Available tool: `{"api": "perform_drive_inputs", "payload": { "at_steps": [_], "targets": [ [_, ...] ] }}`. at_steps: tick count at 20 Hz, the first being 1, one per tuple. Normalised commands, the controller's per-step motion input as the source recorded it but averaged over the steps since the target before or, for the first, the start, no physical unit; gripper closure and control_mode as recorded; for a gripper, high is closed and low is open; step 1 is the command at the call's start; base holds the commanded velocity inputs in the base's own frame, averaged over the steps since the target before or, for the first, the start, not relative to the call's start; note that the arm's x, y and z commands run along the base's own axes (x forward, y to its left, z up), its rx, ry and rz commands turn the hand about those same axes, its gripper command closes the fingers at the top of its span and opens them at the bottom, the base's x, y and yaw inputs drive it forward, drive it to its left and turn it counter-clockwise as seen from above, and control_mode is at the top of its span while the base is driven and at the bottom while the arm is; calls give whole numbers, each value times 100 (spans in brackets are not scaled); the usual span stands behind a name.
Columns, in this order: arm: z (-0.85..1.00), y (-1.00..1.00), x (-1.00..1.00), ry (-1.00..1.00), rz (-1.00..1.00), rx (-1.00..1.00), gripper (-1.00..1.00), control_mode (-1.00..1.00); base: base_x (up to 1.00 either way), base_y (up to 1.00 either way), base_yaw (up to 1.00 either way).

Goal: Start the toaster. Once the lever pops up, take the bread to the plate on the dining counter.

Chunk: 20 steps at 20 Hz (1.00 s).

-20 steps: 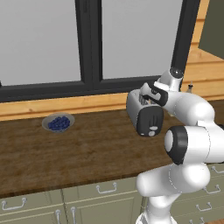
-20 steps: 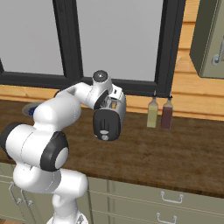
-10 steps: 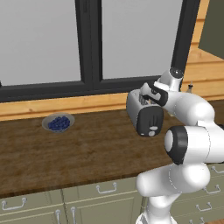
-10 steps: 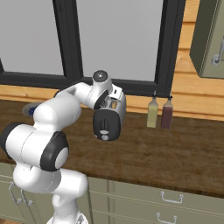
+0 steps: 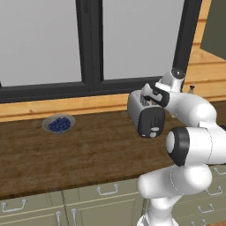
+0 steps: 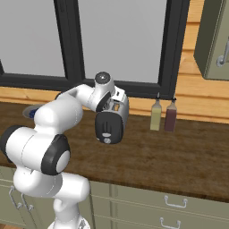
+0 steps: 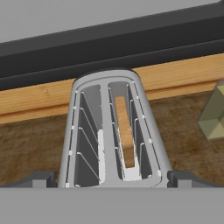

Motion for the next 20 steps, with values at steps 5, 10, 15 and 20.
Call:
{"api": "perform_drive_inputs", "payload": {
  "at_steps": [5,10,15,20],
  "targets": [
    [0,0,0,0,0,0,-100,-100,0,0,0],
    [0,0,0,0,0,0,-100,-100,0,0,0],
    [0,0,0,0,0,0,-100,-100,0,0,0],
    [0,0,0,0,0,0,-100,-100,0,0,0]
  ]
}}
